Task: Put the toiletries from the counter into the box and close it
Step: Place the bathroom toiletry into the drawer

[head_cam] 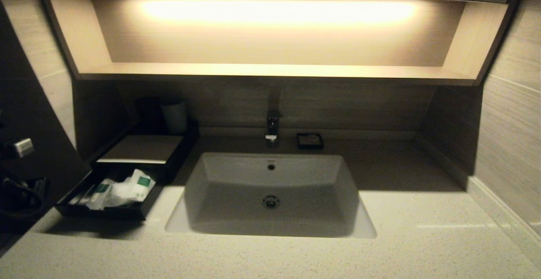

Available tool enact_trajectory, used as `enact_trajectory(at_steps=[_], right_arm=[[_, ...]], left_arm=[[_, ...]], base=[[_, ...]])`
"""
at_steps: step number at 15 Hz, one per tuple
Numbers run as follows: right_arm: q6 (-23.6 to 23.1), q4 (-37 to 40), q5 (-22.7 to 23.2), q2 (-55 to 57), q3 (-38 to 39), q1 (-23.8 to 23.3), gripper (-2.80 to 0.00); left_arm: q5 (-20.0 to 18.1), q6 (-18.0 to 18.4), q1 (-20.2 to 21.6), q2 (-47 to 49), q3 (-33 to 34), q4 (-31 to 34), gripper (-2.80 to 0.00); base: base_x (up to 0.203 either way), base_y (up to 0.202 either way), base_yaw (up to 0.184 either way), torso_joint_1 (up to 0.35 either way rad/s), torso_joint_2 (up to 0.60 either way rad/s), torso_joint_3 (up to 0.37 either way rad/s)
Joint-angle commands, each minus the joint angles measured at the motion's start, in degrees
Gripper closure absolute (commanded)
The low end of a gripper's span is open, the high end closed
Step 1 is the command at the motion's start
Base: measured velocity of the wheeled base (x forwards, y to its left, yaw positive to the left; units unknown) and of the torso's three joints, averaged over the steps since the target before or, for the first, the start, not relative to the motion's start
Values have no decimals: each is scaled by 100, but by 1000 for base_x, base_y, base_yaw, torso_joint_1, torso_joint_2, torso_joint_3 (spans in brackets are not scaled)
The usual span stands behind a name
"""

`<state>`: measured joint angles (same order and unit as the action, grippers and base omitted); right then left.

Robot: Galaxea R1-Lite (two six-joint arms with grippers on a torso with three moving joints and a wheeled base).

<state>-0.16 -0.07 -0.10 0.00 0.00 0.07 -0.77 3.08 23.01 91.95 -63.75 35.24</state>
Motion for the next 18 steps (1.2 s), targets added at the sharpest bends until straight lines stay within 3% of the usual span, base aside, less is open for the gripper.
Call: enact_trajectory(at_steps=[1, 8, 18], right_arm=[[-2, -1, 1, 0, 9, 1, 0], [-2, -1, -7, 0, 9, 1, 0], [-2, -1, 1, 0, 9, 1, 0]], left_arm=[[-9, 0, 67, 278, 155, -111, 0], [-11, -51, 81, 557, 442, -634, 0], [-11, -80, 248, 288, 445, -608, 0]], base=[[0, 0, 0, 0, 0, 0], [0, 0, 0, 0, 0, 0], [0, 0, 0, 0, 0, 0]])
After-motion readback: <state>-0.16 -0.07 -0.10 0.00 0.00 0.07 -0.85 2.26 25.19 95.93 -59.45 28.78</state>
